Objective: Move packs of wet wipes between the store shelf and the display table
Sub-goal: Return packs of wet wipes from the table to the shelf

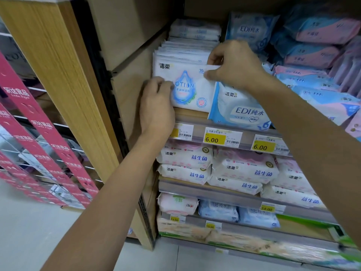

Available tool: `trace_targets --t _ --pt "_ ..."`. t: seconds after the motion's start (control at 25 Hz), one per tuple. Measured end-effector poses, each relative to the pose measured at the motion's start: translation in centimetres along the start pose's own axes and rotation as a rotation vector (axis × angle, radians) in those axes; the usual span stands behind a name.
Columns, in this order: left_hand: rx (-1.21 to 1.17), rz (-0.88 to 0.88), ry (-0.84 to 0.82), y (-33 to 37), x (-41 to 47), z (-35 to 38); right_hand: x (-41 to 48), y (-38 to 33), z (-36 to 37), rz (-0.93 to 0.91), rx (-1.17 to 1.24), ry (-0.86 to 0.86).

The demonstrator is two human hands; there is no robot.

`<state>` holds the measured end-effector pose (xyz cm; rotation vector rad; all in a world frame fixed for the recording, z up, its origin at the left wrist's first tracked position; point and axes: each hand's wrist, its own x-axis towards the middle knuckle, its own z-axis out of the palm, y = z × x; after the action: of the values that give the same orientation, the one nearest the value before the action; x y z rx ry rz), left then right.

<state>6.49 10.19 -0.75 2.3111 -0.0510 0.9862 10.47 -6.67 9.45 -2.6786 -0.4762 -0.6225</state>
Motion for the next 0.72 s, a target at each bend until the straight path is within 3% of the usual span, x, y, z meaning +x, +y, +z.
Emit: trace_targets --t 0.2,0.28,0.4,0.48,0.6,0.72 --pt "-0.109 0.009 -0.086 0.0 1.4 -0.2 1.0 -0.6 0.4 0.042 -0.271 -0.043" --pt "-0.188 -0.045 -0.124 0.4 1.2 -1.1 0.7 -0.9 -0.3 0.022 -0.264 -0.001" --pt "-0.399 -0.116 -0.13 1.4 -0.5 -3.4 -2.0 -2.2 -2.7 -0.01 0.193 0.07" --pt "-0.59 -0.107 -0.22 1.4 -3.0 -5.3 -5.7 -3.4 -3.7 -0.033 0.479 0.081" --pt "-0.656 -0.084 -0.46 -0.8 -8.9 -7.6 -12.3 -3.9 -1.1 0.043 0.635 -0.086" --pt "-0.525 -0.186 -0.629 -4.3 -16.0 -7.5 -18.4 -3.4 5.7 0.137 0.566 -0.46"
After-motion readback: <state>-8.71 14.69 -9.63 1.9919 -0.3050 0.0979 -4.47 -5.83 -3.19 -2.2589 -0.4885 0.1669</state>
